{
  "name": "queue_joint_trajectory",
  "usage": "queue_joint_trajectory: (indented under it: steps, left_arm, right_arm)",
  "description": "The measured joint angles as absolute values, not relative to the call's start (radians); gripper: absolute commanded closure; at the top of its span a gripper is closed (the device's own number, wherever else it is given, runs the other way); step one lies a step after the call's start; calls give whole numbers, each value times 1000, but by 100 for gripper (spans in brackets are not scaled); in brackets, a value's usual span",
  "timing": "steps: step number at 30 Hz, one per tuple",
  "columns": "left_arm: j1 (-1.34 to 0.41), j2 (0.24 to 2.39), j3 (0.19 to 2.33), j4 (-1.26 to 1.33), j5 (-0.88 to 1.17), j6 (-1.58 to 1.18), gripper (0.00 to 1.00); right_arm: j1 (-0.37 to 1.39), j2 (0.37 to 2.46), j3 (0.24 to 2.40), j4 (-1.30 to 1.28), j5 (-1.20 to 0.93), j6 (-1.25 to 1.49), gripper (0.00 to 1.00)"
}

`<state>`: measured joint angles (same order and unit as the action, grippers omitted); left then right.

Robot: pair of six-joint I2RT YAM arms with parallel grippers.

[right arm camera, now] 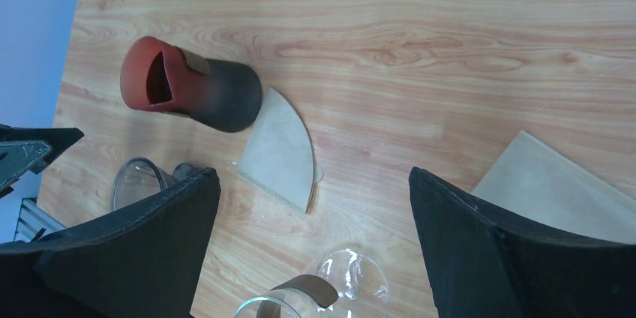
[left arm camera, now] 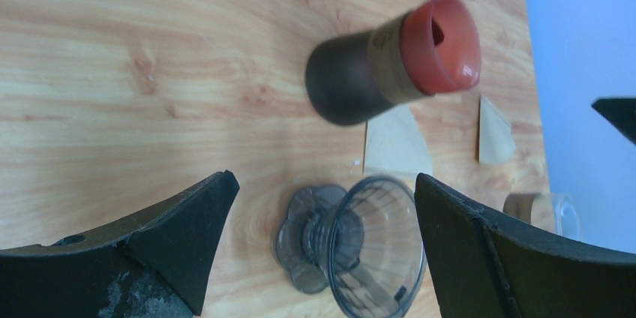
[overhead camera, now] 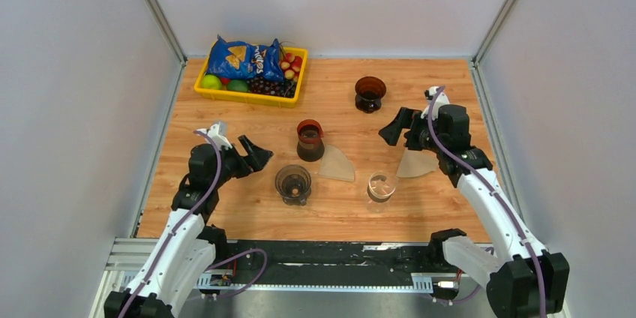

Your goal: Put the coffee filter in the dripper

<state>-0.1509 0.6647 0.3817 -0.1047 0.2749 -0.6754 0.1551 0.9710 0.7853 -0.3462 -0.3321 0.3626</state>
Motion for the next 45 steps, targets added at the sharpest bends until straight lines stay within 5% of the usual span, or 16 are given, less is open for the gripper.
queue_joint_trajectory:
  steps: [12,20,26,34,38,45]
  left_arm:
    - [-181,660,271,-172,431,-694,0]
    - [-278,745,272,-159,409,-691,11]
    - [-357,855,305,-159,351,-684,32]
    - [-410,928,369,-161,275,-678,87]
    - [-419,932,398,-200,246,-662,98]
    - [-424,854,449,-322,191,-632,100]
  right_arm:
    - [191,1028,786,-340,-304,381,0]
    - [191,1010,775,-336,-280,384,0]
    - [191,1003,753,-333,-267,384,0]
    - [191,978,739,-333,-254,382,0]
    - [191,970,735,-333,-249,380,0]
    - [191,961,733,-333,-228,380,0]
